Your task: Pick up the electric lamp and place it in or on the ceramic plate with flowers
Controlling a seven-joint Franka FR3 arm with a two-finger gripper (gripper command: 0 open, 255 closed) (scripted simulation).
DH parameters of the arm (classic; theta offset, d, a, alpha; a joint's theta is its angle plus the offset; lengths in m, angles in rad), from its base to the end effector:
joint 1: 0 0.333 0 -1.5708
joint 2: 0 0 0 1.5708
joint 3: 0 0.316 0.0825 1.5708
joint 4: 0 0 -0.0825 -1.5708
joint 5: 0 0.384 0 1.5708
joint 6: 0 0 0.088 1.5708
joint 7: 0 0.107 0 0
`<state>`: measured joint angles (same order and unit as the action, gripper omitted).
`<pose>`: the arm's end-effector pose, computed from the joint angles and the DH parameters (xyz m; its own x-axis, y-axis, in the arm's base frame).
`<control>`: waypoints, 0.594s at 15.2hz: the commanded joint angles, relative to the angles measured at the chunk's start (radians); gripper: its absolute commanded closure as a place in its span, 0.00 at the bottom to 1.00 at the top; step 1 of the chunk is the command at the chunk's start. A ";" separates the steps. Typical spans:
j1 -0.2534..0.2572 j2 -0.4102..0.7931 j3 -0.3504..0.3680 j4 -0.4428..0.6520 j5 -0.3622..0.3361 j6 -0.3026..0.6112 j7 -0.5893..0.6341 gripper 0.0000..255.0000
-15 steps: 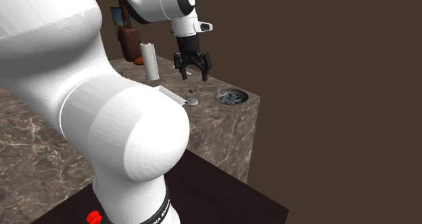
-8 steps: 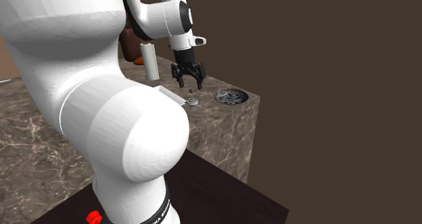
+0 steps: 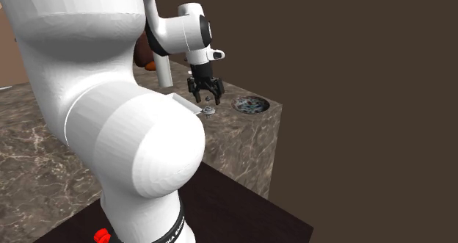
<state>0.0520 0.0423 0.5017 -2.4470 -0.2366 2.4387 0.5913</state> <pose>0.4057 0.2513 0.2814 0.9888 0.1477 0.0234 0.1433 -0.9807 0.1330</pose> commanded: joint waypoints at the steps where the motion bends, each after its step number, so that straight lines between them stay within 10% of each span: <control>1: 0.000 0.001 0.000 -0.001 -0.002 0.002 0.001 0.00; 5: 0.000 0.001 0.000 -0.001 -0.002 0.002 0.001 0.00; 6: 0.000 0.001 0.000 -0.001 -0.002 0.002 0.001 1.00; 9: 0.000 0.001 0.000 -0.001 -0.002 0.002 0.001 1.00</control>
<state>0.0518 0.0436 0.5013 -2.4480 -0.2383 2.4410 0.5924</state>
